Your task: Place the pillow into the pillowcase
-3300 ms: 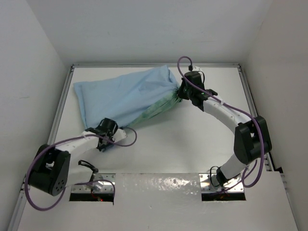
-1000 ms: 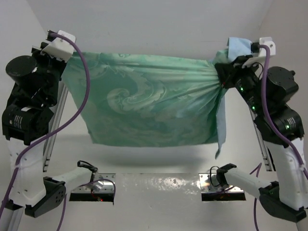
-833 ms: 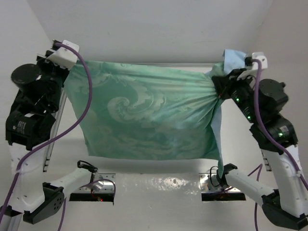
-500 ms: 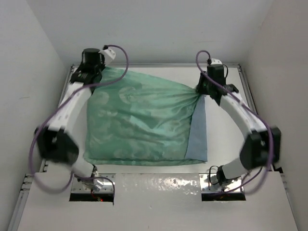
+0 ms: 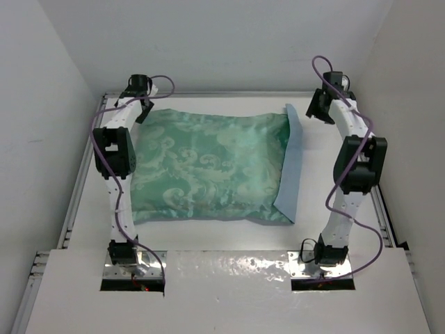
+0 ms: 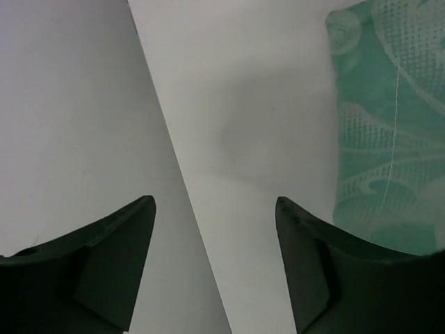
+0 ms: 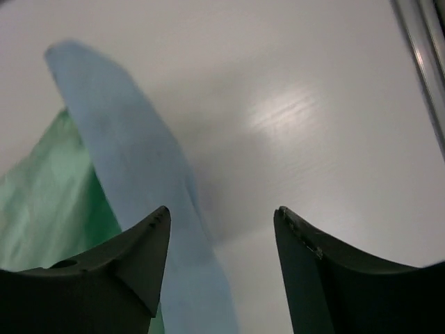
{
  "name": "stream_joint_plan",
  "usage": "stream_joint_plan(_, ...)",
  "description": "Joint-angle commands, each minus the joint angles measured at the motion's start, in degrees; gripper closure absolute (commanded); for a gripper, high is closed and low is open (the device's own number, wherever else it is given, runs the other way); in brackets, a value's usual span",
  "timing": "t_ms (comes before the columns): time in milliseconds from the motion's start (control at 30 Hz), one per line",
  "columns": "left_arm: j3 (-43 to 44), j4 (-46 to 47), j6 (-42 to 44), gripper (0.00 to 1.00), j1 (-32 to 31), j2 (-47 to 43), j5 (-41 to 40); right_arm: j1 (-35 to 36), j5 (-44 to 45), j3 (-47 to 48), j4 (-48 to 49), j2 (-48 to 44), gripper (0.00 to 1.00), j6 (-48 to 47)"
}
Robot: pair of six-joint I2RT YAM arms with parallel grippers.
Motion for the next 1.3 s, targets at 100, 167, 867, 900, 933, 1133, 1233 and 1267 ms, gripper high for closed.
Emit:
stream_joint_plan(100, 2.0, -6.2, -8.2, 0.14, 2.6, -14.8, 8.0, 5.2, -16.1, -16.8, 5.5, -19.2, 0.36, -5.8)
stream_joint_plan(167, 1.9, -10.5, -9.8, 0.14, 3.0, -18.4, 11.4, 9.2, -15.3, -22.3, 8.0, -20.4, 0.36, -5.3)
stream_joint_plan(867, -30.3, -4.4, -24.3, 0.23, -1.7, -21.5, 29.2, 6.5, -3.6, -9.5, 0.5, 6.4, 1.00, 6.9)
stream_joint_plan(900, -30.1, -4.3, -25.6, 0.23, -1.7, -20.7, 28.1, 5.3, -0.6, -11.6, -0.2, 5.5, 1.00, 7.8)
stream_joint_plan(933, -30.1, -4.3, -26.1, 0.23, -0.2, -20.3, 27.6, 4.9, 3.5, -13.5, 1.0, 4.2, 1.00, 8.0)
stream_joint_plan(1133, -31.6, -2.8, -29.5, 0.24, 3.7, -18.6, 25.5, -3.4, 7.1, -10.7, -4.5, 2.0, 1.00, 8.5)
stream_joint_plan(1233, -31.3, -2.5, -29.4, 0.25, 5.8, -17.7, 22.9, -6.8, 13.3, -7.0, -6.6, 0.6, 1.00, 7.5)
stream_joint_plan(1267, -31.6, -2.1, -29.2, 0.25, 6.1, -17.7, 22.3, -8.8, 13.8, -7.5, -5.7, -0.6, 1.00, 7.3)
